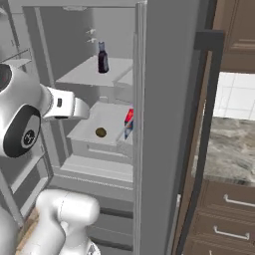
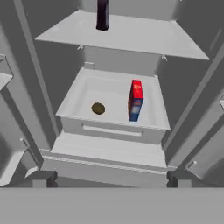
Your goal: Place the mustard and condiment bottle from the counter to the top shelf of the fridge. If the existing items in the fridge are on the top shelf, move them to other shelves.
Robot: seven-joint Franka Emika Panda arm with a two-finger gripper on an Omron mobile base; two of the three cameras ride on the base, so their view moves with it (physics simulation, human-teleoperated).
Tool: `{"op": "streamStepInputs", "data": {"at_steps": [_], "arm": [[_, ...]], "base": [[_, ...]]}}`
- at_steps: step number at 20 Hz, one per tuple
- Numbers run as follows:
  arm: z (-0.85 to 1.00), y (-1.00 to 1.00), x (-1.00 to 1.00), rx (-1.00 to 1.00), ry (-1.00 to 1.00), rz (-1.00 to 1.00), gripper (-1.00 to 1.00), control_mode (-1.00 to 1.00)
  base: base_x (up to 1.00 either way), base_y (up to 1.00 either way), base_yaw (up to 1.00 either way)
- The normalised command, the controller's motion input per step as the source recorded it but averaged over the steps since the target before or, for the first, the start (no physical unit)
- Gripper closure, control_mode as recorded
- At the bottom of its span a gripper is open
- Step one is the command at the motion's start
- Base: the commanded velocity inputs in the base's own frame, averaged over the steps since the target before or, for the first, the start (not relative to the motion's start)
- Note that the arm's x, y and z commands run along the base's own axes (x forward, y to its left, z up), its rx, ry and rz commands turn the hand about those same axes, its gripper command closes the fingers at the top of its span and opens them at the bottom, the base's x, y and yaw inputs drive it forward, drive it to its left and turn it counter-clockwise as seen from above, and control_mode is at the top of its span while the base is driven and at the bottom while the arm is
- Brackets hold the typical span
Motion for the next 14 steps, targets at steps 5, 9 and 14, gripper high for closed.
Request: {"op": "streamStepInputs", "data": {"at_steps": [5,9,14], "arm": [[0.00,0.00,0.00,0.00,0.00,0.00,-1.00,1.00],[0.00,0.00,0.00,0.00,0.00,0.00,-1.00,1.00],[0.00,0.00,0.00,0.00,0.00,0.00,-1.00,1.00]], "base": [[-1.00,0.00,0.08],[-1.00,0.00,0.07],[-1.00,0.00,0.01]]}}
